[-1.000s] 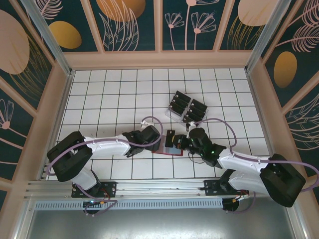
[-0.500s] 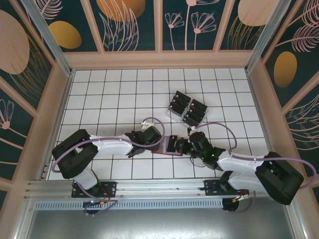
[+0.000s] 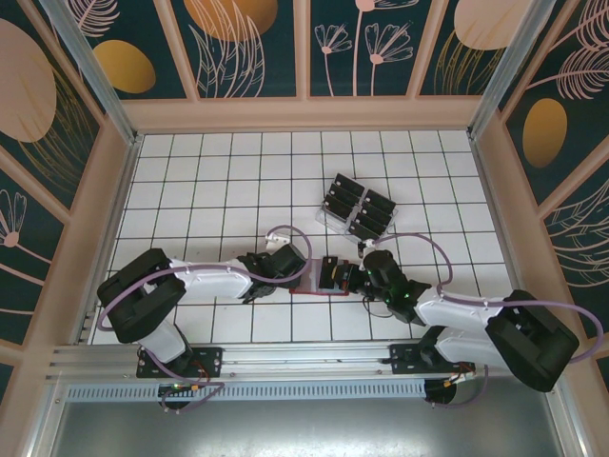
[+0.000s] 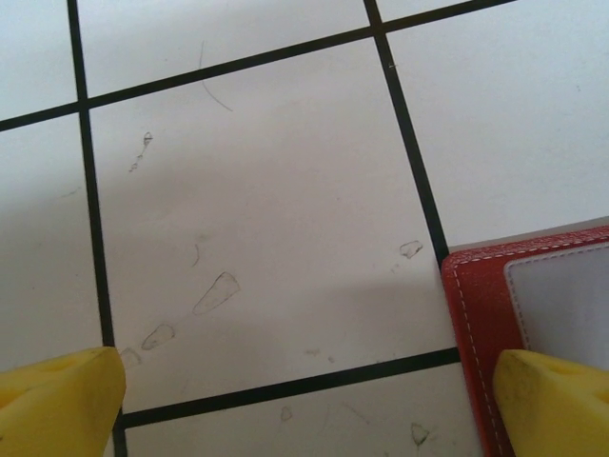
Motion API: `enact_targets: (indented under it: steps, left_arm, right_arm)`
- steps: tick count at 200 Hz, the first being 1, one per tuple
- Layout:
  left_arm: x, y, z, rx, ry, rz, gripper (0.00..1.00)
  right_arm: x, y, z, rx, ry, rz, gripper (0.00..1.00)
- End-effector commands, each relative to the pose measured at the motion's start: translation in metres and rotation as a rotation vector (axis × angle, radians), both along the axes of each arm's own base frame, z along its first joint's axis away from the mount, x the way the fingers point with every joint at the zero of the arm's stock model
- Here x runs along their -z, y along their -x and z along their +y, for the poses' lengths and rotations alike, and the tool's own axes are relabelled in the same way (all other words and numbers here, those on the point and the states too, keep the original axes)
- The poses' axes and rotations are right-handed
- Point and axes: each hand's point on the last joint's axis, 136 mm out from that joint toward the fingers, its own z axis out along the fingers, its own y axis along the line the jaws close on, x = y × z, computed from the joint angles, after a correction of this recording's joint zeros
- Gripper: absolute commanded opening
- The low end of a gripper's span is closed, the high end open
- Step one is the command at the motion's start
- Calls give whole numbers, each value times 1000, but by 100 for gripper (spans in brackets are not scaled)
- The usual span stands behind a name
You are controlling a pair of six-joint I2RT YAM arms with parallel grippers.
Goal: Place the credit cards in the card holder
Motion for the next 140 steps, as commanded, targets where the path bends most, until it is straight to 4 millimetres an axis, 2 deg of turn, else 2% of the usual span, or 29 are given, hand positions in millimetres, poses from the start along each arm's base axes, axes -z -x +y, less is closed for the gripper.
enact_targets:
  steps: [1,34,60,89,140]
  left_arm:
    - [-15,2,4,-5,4,-13,98]
    - [-34,-1,-11,26,71,-31,98]
    - [-37,-3,-19,54,100,-33,98]
    - [-29,0,-24,79,97,-16,99]
    - [-7,8,-14,75,64,16,98]
  right_arm:
    - [-23,-6,5,2,-55,-51,0]
    - [-31,-9,5,12,-73,-73,0]
    - [-31,-11,6,16,-80,-81,0]
    - [-31,-14,9,15,-85,-95,0]
    - [-29,-19,9,26,-85,-118,0]
